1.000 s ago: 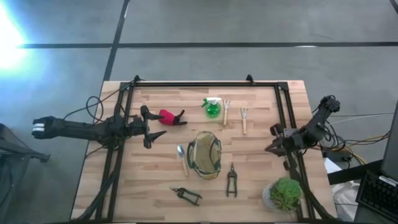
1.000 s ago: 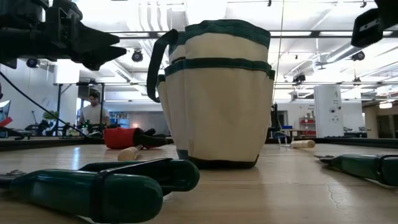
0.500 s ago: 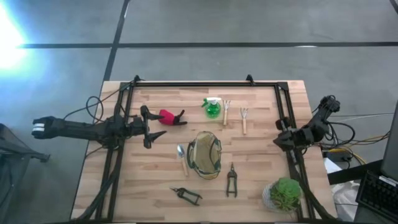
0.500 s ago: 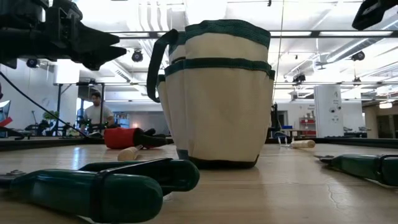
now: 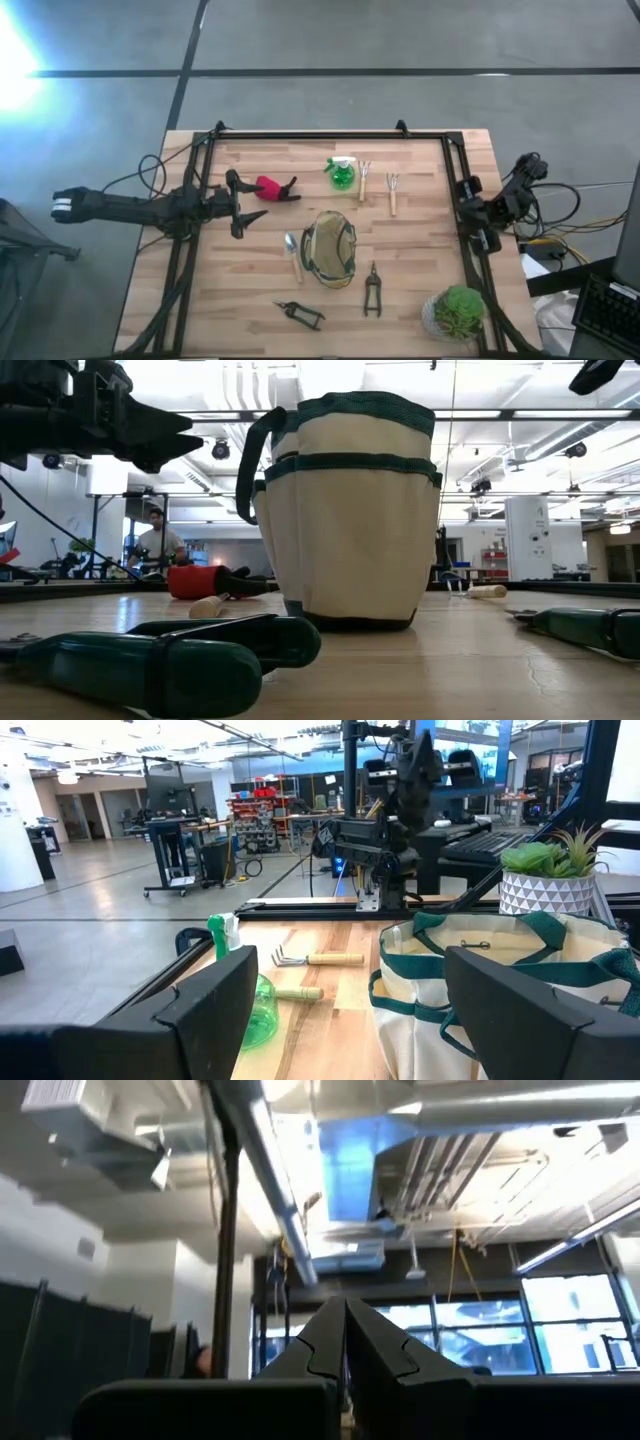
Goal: Pick & Place Garden tools in Gardening bag
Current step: Put the green spray bottle into the white gardening bag
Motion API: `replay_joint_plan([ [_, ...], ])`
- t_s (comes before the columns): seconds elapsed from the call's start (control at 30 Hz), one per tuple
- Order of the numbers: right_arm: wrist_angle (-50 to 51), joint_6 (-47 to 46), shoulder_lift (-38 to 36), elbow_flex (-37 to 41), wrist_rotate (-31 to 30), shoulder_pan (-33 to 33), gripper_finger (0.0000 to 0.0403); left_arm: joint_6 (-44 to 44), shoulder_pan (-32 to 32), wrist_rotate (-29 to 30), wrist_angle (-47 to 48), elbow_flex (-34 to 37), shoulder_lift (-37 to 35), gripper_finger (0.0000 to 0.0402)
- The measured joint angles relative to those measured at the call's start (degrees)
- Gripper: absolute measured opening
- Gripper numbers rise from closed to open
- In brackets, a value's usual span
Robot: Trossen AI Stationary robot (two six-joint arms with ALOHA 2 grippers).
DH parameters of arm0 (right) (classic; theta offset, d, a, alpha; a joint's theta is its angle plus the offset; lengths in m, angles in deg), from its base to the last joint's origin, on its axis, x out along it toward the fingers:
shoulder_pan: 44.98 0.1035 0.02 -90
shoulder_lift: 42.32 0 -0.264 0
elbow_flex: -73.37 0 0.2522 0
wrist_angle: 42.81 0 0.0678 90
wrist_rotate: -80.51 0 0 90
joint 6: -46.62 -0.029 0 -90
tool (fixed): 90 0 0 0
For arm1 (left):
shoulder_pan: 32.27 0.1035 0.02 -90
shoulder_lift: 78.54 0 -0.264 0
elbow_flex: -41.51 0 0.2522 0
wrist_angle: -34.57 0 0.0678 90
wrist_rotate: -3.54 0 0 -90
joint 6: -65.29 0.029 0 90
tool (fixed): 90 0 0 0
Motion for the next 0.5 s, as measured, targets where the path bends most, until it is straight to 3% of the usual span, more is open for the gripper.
replay_joint_plan([
  [0.33,-5.5,-0.7,5.2,-0.2,2.0,0.0,0.0008,0.0,0.0,0.0,0.0,0.0,0.0,0.0321],
  [0.5,-3.2,-3.0,14.9,-6.2,5.4,0.0,0.0008,0.0,0.0,0.0,0.0,0.0,0.0,0.0321],
])
